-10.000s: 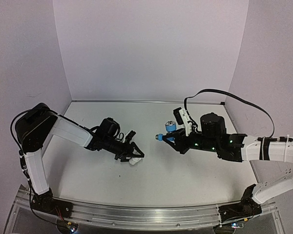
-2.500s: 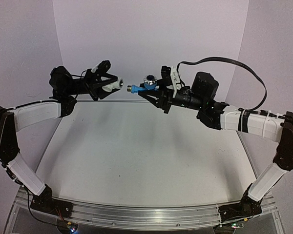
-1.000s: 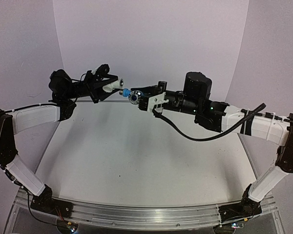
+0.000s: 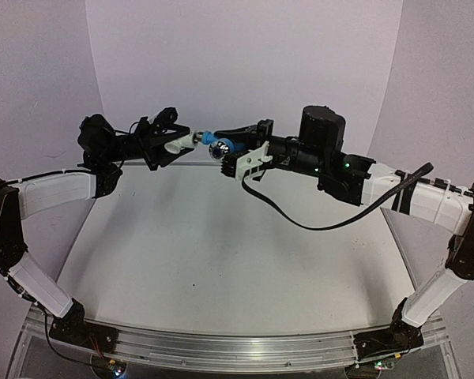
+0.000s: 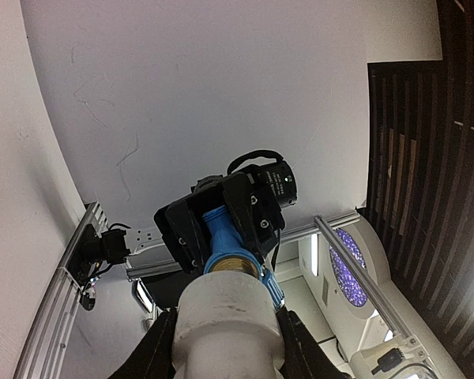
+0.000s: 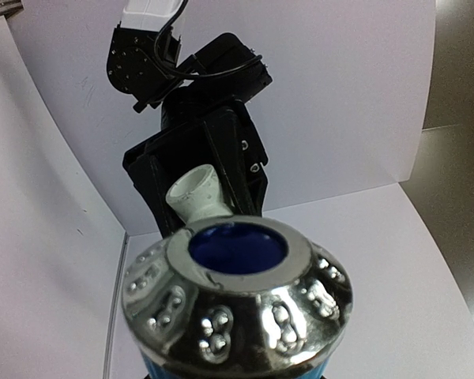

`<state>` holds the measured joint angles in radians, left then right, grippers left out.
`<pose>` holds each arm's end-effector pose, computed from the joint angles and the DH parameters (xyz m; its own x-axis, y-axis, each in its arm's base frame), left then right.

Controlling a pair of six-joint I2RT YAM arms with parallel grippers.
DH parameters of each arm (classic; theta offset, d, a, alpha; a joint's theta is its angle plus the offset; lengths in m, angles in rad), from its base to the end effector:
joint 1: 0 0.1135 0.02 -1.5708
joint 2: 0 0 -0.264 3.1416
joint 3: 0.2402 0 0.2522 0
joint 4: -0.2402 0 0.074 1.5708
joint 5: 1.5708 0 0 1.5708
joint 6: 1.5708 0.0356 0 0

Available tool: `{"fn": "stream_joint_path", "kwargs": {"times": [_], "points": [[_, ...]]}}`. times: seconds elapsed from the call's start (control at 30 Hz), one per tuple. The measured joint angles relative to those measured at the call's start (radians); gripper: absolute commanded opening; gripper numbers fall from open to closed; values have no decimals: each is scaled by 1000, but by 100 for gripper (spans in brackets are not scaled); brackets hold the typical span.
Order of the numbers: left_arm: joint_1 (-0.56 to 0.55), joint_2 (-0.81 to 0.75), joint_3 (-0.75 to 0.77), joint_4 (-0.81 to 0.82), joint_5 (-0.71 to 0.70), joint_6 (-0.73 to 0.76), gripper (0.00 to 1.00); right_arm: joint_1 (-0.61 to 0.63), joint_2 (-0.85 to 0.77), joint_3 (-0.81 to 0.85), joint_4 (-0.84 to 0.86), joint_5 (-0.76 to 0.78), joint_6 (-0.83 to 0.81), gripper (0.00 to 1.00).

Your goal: Install the water faucets

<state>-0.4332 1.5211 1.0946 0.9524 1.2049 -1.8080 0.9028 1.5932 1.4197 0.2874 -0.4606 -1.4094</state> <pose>0.2853 -0.1686 0.3740 -0.9655 0.0634 -0.2524 0.2353 -0.2015 -0.9508 0.2247 0.3103 0.4063 0.9754 -0.1911 -0.1098 -0.0875 0.1215 -0.9887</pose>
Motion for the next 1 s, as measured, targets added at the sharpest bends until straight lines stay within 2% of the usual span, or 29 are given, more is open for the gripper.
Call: {"fn": "stream_joint_path", "kwargs": {"times": [1.0], "points": [[-16,0,3,0,26,0,0,-16,29,27,-18,-107,65,0]]}}
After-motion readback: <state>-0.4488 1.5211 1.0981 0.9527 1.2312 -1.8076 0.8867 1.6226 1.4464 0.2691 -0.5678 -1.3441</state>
